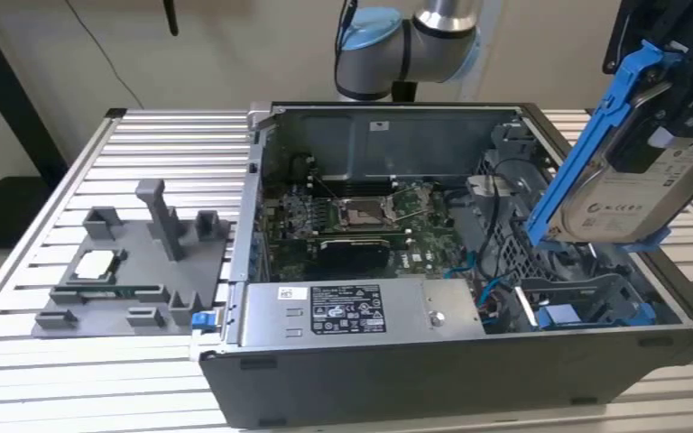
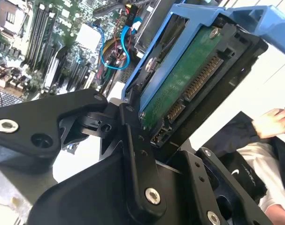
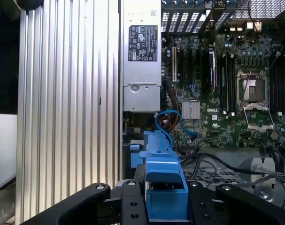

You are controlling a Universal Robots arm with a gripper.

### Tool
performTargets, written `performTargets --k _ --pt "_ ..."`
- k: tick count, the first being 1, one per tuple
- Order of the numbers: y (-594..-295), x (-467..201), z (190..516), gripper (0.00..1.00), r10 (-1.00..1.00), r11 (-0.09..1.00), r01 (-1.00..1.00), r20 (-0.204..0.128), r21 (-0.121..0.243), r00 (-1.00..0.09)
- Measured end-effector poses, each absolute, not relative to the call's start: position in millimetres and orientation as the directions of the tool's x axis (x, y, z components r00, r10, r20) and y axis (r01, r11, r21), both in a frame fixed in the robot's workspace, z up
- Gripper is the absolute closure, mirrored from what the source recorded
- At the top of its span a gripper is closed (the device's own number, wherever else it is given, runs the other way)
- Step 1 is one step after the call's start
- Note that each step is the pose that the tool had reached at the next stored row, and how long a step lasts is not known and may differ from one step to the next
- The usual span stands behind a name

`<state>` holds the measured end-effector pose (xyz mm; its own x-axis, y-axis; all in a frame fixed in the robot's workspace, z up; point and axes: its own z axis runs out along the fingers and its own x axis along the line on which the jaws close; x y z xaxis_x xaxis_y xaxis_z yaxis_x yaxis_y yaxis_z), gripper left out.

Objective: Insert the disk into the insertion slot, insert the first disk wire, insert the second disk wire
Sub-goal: 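Insert the disk into the insertion slot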

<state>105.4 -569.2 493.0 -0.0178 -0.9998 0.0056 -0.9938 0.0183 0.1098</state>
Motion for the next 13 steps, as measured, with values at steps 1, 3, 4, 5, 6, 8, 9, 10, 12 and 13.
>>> performTargets --k 1,3,4,5,6,8,9,10,12,13 --pt "-569.2 105.4 493.0 0.67 -1.0 0.018 -0.994 0.006 0.11 -0.018" --pt "-569.2 105.4 493.0 0.67 -1.0 0.018 -0.994 0.006 0.111 -0.018" --pt "-569.2 105.4 493.0 0.67 -1.0 0.018 -0.994 0.006 0.112 -0.018" --pt "-569.2 105.4 493.0 0.67 -1.0 0.018 -0.993 0.006 0.112 -0.018" --pt "-569.2 105.4 493.0 0.67 -1.0 0.018 -0.993 0.006 0.113 -0.018" --pt "-569.2 105.4 492.9 0.67 -1.0 0.018 -0.993 0.006 0.114 -0.018" --pt "-569.2 105.4 492.9 0.67 -1.0 0.018 -0.993 0.006 0.114 -0.018" --pt "-569.2 105.4 493.0 0.67 -1.0 0.018 -0.993 0.006 0.115 -0.018" --pt "-569.2 105.4 493.0 0.67 -1.0 0.018 -0.993 0.006 0.116 -0.018" --pt "-569.2 105.4 493.0 0.67 -1.0 0.018 -0.993 0.006 0.116 -0.018"
